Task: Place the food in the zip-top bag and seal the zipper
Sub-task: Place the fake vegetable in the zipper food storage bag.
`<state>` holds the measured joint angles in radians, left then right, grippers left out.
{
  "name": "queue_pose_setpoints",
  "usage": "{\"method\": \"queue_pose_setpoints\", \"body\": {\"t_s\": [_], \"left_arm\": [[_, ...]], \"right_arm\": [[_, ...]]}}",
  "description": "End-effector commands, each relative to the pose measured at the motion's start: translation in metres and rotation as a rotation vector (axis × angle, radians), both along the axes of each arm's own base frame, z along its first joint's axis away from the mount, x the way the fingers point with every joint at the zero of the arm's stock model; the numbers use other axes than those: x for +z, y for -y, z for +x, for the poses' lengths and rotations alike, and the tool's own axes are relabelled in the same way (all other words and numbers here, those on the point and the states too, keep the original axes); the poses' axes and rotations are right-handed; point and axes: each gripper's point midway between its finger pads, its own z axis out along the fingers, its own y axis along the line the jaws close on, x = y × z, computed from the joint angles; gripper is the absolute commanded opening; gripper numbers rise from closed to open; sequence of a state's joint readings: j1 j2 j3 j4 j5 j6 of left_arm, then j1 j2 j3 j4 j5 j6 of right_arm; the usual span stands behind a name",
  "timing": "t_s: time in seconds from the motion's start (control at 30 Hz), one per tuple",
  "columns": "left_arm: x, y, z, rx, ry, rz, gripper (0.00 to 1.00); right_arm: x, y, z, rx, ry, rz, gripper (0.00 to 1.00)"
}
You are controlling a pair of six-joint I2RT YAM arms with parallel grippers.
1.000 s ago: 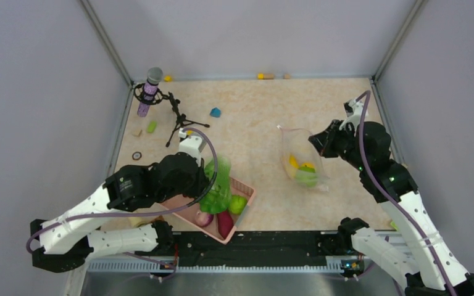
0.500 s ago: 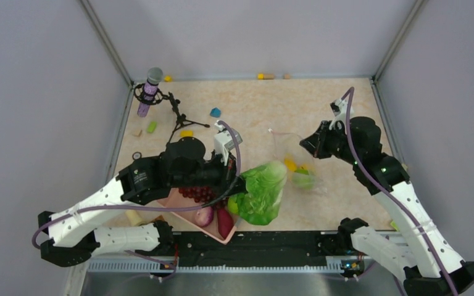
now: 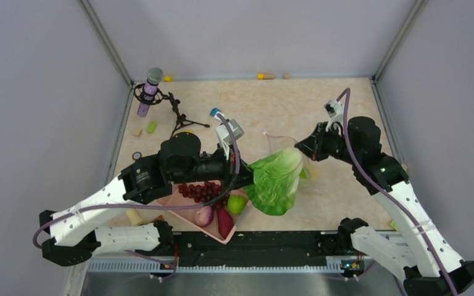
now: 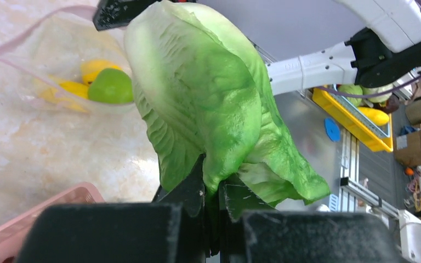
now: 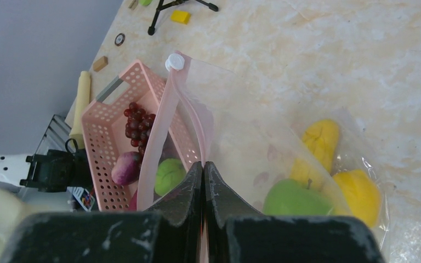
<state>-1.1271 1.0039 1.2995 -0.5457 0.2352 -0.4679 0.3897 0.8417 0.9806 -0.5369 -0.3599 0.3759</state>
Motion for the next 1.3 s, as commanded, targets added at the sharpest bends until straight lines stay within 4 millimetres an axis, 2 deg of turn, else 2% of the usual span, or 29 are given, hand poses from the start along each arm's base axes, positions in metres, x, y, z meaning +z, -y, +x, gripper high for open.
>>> {"method": "queue_pose_setpoints", "body": {"t_s": [0.0, 0.27, 0.4, 0.73, 0.83, 1.13, 1.27], "left_arm": [[0.035, 0.006, 0.014, 0.053, 0.075, -0.107, 0.00], [0.012, 0.005, 0.030, 0.134, 0.070, -0.039, 0.00], [-0.007, 0.005, 0.039, 0.173, 0.047, 0.007, 0.00], [-0.042, 0.010, 0.028, 0.112, -0.078, 0.092, 0.00], [-0.054, 0.007, 0.036, 0.145, -0.108, 0.141, 0.00], [-0.070, 0.012, 0.046, 0.075, -0.327, 0.093, 0.00], [-0.068, 0.019, 0.050, 0.060, -0.333, 0.075, 0.00]], "right_arm": [[0.015, -0.008, 0.000, 0.058, 0.065, 0.037, 0.00], [0.019, -0.008, 0.000, 0.049, 0.074, 0.048, 0.00], [0.022, -0.010, -0.003, 0.063, 0.083, 0.064, 0.00], [0.034, -0.010, -0.002, 0.061, 0.136, 0.089, 0.00], [0.035, -0.011, -0.002, 0.069, 0.149, 0.094, 0.00], [0.039, -0.041, -0.030, 0.344, 0.149, 0.170, 0.00], [0.035, -0.046, -0.035, 0.386, 0.119, 0.185, 0.00]]}}
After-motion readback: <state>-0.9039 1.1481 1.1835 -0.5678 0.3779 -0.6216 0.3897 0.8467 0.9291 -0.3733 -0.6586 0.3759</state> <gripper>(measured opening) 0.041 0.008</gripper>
